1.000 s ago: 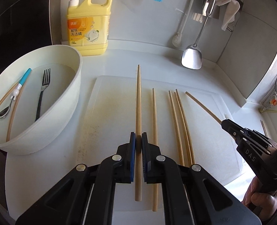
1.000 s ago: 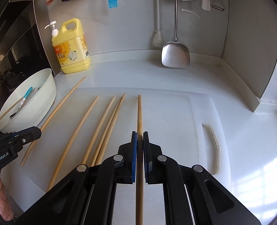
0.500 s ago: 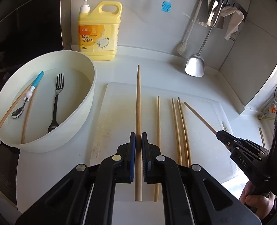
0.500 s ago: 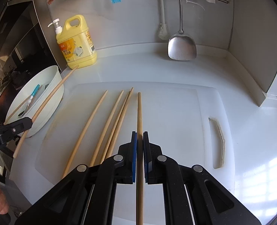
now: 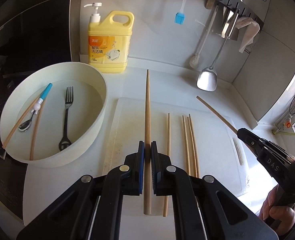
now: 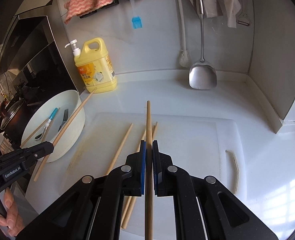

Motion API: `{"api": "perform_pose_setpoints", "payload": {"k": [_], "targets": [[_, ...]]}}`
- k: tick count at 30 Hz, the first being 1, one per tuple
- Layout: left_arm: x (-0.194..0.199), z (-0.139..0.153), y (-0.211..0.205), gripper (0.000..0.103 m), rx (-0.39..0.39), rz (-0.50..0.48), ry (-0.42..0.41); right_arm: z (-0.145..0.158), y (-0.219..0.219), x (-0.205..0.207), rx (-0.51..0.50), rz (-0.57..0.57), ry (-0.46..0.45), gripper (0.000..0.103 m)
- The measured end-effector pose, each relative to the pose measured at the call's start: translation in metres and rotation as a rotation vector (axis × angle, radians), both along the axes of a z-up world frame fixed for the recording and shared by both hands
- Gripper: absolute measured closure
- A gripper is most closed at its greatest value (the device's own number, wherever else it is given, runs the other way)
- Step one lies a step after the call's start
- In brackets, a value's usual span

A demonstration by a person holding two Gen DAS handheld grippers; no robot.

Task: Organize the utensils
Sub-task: 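Carry the chopsticks in both tools over the white basin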

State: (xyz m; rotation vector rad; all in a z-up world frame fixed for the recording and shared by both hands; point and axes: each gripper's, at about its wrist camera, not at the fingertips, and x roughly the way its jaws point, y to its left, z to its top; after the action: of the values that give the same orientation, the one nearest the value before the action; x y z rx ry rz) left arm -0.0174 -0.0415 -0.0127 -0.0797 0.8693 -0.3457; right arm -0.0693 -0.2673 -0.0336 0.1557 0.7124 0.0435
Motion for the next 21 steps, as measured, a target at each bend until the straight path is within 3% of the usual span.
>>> {"api": "perform_pose_setpoints", "payload": {"k": [6, 12, 21], "targets": [[0.004, 0.017, 0.051, 0.096, -0.006, 0.089, -0.019, 0.019, 0.059, 0.025, 0.008, 0.122, -0.019, 0.097], [0.032, 0.017, 0.122, 0.096, 0.017, 0.153, -0.015, 0.031, 0.14, 0.066, 0.04, 0.204, -0.034, 0.097], [0.103, -0.014, 0.205, 0.096, 0.05, 0.137, 0.065, 0.008, 0.248, 0.14, 0.053, 0.206, 0.022, 0.097]]}}
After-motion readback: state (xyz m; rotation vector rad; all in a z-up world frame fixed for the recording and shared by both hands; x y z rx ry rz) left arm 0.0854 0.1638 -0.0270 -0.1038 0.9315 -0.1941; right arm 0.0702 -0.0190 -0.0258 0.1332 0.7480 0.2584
